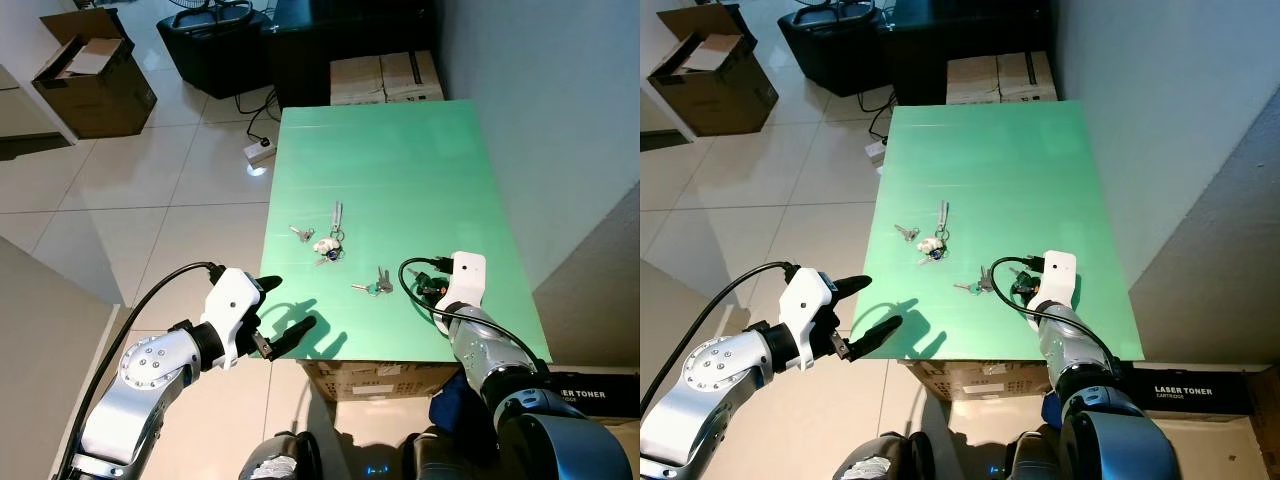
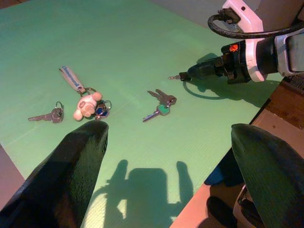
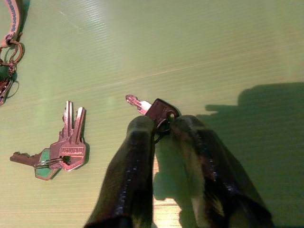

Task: Hang keys on a hook

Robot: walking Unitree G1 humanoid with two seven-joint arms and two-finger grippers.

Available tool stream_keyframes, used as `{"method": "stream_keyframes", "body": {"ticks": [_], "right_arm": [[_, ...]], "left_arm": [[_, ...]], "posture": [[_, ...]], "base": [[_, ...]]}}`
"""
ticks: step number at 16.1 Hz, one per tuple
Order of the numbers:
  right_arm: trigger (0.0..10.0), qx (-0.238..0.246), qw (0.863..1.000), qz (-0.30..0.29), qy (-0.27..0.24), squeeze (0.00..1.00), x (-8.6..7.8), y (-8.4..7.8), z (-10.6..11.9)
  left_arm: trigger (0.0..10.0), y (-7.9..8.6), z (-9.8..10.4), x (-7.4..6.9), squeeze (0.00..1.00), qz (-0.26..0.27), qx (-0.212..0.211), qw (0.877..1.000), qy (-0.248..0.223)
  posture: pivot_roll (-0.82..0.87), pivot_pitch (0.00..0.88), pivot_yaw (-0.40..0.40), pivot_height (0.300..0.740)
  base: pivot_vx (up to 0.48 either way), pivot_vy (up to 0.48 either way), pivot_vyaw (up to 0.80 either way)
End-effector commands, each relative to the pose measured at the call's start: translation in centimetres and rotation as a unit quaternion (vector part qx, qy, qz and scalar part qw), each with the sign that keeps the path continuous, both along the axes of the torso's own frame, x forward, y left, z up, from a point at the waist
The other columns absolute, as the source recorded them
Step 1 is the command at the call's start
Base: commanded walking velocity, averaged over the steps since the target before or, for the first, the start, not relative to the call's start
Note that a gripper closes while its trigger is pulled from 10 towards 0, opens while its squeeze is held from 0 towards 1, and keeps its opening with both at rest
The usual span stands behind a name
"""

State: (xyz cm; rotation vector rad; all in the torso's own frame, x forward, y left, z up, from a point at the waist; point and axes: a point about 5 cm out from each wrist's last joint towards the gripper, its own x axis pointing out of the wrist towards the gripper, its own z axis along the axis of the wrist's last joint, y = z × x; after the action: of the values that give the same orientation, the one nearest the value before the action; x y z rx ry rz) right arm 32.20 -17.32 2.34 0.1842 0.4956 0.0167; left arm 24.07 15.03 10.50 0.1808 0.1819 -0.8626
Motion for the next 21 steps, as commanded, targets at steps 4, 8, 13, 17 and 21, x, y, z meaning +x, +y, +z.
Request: {"method": "stream_keyframes", "body": {"ticks": [4,8,13,17,21], "right_arm": [[0.0,-0.004,1.0,-0.005,-0.007,0.0,-0.1,0.3,-0.1],[0.0,-0.112,0.992,0.027,-0.057,0.0,-0.2,0.4,0.4],[0.0,-0.231,0.965,0.068,-0.105,0.0,-1.7,1.3,-0.2],[0.0,-0.271,0.951,0.068,-0.132,0.0,-2.6,1.9,-0.5],[0.0,-0.281,0.94,0.126,-0.148,0.0,-3.4,4.5,-1.1]], "left_arm": [[10.0,0.1,0.1,-0.1,0.0,-0.002,0.007,1.0,0.001],[10.0,0.1,0.1,0.0,0.0,0.006,0.005,1.0,-0.007],[10.0,0.2,0.1,-0.2,0.0,0.005,0.006,1.0,-0.004],[10.0,0.4,0.1,-0.2,0.0,0.005,0.009,1.0,-0.003],[10.0,0.6,0.2,-0.2,0.0,0.004,0.013,1.0,-0.003]], "posture": [[0.02,0.174,0.161,0.74],[0.02,0.174,0.155,0.74],[0.02,0.177,0.162,0.74],[0.03,0.175,0.169,0.74],[0.04,0.167,0.179,0.74]], "base": [[0.0,0.0,0.0],[0.0,0.0,0.0],[0.0,0.0,0.0],[0.0,0.0,0.0],[0.0,0.0,0.0]]}}
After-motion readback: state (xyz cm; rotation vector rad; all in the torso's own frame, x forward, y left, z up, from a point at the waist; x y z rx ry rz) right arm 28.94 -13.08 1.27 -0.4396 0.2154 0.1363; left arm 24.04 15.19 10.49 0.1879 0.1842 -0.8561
